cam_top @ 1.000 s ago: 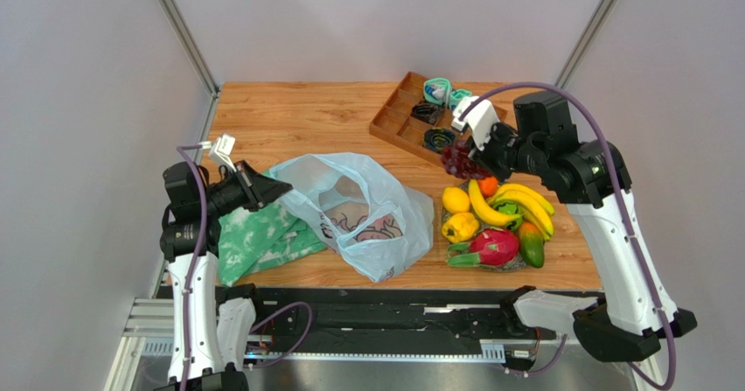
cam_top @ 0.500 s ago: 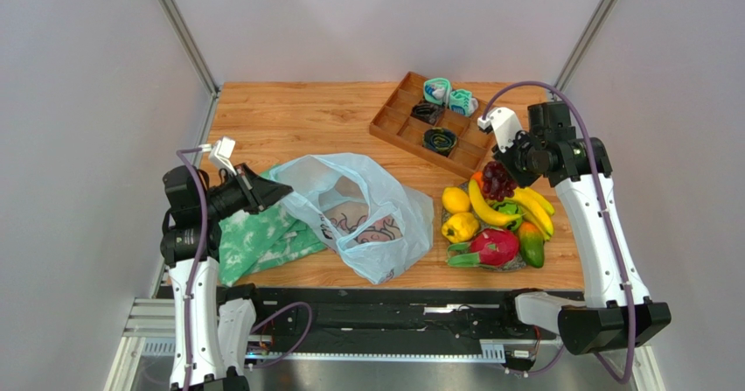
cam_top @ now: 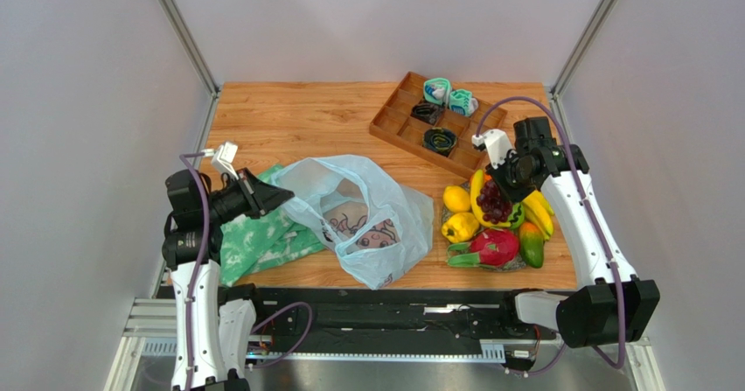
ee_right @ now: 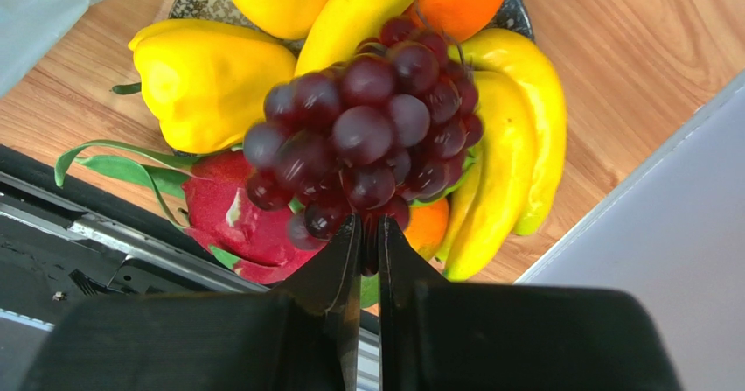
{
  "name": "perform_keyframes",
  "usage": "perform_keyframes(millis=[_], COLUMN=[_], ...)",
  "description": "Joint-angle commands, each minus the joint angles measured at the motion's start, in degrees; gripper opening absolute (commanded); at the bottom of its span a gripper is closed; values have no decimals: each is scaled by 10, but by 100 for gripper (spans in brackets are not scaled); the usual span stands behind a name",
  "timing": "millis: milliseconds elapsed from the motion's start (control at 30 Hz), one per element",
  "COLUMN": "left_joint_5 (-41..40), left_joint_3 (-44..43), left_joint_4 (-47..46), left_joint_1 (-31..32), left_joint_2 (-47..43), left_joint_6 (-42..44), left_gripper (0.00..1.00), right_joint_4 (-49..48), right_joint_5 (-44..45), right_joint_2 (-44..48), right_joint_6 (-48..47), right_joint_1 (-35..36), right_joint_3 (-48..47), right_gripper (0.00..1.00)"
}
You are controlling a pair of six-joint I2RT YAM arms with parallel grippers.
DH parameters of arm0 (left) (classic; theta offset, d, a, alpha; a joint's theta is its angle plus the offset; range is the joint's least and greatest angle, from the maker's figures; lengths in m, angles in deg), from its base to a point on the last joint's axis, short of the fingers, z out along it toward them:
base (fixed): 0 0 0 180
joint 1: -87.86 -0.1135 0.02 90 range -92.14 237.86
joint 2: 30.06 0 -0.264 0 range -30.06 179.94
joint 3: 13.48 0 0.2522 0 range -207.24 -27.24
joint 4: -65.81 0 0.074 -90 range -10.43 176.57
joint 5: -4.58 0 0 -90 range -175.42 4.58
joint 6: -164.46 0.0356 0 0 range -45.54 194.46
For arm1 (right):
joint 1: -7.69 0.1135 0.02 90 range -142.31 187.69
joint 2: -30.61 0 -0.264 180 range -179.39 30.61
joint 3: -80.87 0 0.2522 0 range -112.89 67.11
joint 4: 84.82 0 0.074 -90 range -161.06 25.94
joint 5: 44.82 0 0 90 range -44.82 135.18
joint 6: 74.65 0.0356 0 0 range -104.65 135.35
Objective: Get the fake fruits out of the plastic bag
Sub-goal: Place the fake fruit on the plate.
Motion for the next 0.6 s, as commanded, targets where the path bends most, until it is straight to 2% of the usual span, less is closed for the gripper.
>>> perform_keyframes(millis=[0,33,133,233,400,433,467,500,533,567], left_joint_5=[9,9,5,4,5,6,5,5,6,8], left_joint_3=[9,10,13,11,7,7,6,5,2,-5], left_joint_4=[9,8,-2,-8,-7,-7,-9,-11,-14,-16], left_joint_1=[2,1,1,1,1,0,1,2,1,1], left_joint_2=[-10,-10,-8,-3,3,5,7,9,14,17], left_joint_6=[14,14,8,6,9,9,9,8,8,11], left_gripper=[0,0,0,0,0,0,0,0,0,0], right_joint_4=[-14,-13,4,23,63,62,58,43,31,19], right_joint_5=[-10,-12,-28,-38,-61,-60,-43,-31,-19,11], right_joint_2=[29,31,34,41,43,42,41,39,36,35], right_joint_6=[12,12,10,13,29,44,56,71,93,105], right_joint_1=[-1,-2,-1,0,0,0,-1,-1,-2,-3], right_joint_3=[8,10,10,6,-44,-53,-72,-81,-88,-96], right_gripper=[1,4,30,48,61,72,80,92,100,100])
